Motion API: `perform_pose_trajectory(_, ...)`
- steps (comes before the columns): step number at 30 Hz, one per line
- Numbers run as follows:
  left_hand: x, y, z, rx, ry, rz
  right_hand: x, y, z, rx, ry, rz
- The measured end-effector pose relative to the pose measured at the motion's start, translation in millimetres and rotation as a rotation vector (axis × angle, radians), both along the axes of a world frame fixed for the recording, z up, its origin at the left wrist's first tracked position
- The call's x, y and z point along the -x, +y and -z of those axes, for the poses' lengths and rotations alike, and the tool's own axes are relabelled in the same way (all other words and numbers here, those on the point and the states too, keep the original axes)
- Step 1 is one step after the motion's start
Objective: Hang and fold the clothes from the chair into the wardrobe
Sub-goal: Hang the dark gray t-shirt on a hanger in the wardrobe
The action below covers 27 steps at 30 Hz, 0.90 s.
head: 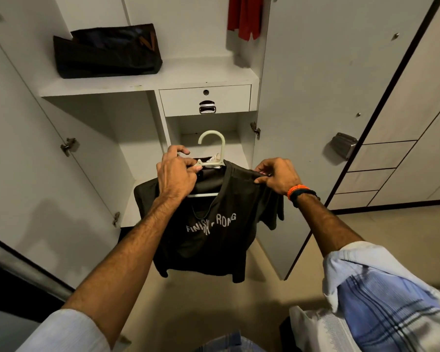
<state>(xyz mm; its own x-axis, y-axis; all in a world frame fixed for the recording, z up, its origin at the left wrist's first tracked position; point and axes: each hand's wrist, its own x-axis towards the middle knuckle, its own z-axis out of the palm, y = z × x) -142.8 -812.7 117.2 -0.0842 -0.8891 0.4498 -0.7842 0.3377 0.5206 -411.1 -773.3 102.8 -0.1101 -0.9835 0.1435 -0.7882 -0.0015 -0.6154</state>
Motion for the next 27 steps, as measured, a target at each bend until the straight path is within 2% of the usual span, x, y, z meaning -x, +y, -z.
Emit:
perform_pose_trajectory(3,0.0,-0.8,-2.2,-0.029,-0.034,-0.02,2.6,-2.2,1.0,0.031,0.079,0.096)
perform_pose_trajectory(7,1.8,2.4,-0.8,-0.118,0.052,-0.062,7.9,-4.9,9.1,-0.02,0.159,0.182)
perform_pose_trajectory(14,-0.8,3.8,0.1,-0.163,0.032,-0.106,19.0,-4.6,17.0,0.056,0.02,0.327)
perform_pose_trajectory(21,-7.0,7.2,-1.5,-0.13,-0.177,-0.097,21.6,2.8,11.3,0.315,-0.112,0.407)
perform_pose_trajectory(23,-9.7,7.6,1.0,-0.135,-0.183,-0.081,24.4,0.7,11.3,0.287,-0.116,0.412)
perform_pose_trajectory(27,-8.3,8.4,3.0,-0.13,-0.079,-0.081,25.7,-2.9,14.9,0.101,-0.036,0.342)
